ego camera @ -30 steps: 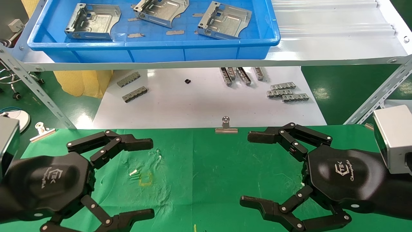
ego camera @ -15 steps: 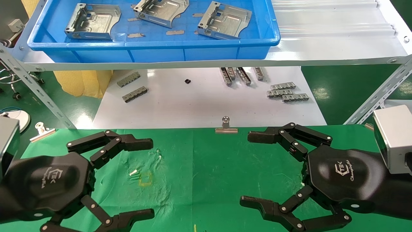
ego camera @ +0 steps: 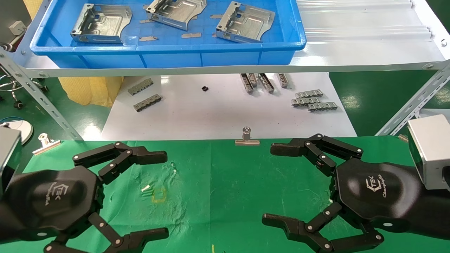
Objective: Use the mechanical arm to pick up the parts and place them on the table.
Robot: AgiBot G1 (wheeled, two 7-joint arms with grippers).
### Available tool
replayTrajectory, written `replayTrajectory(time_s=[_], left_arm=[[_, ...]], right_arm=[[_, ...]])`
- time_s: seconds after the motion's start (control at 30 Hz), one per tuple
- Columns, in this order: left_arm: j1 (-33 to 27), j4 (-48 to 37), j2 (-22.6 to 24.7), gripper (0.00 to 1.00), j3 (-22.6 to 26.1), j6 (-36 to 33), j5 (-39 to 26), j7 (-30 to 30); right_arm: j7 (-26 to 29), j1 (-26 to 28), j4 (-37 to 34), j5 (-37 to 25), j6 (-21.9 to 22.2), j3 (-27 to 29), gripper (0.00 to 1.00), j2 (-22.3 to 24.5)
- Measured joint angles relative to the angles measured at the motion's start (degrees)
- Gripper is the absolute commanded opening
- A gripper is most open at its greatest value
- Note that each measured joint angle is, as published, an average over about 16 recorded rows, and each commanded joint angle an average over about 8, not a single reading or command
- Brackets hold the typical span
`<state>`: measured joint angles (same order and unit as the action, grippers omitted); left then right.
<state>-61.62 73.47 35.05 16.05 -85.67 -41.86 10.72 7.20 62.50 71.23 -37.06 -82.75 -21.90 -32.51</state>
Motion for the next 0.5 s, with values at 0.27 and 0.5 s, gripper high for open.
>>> replayTrajectory(time_s=[0.27,0.5], left_arm=[[0.00,0.00,0.00,1.00,0.00,0.00,0.00,0.00],[0.00,0.00,0.00,1.00,0.00,0.00,0.00,0.00]], right_arm=[[0.00,0.00,0.00,0.00,0.00,0.00,1.00,0.00],[0.00,0.00,0.00,0.00,0.00,0.00,1.00,0.00]])
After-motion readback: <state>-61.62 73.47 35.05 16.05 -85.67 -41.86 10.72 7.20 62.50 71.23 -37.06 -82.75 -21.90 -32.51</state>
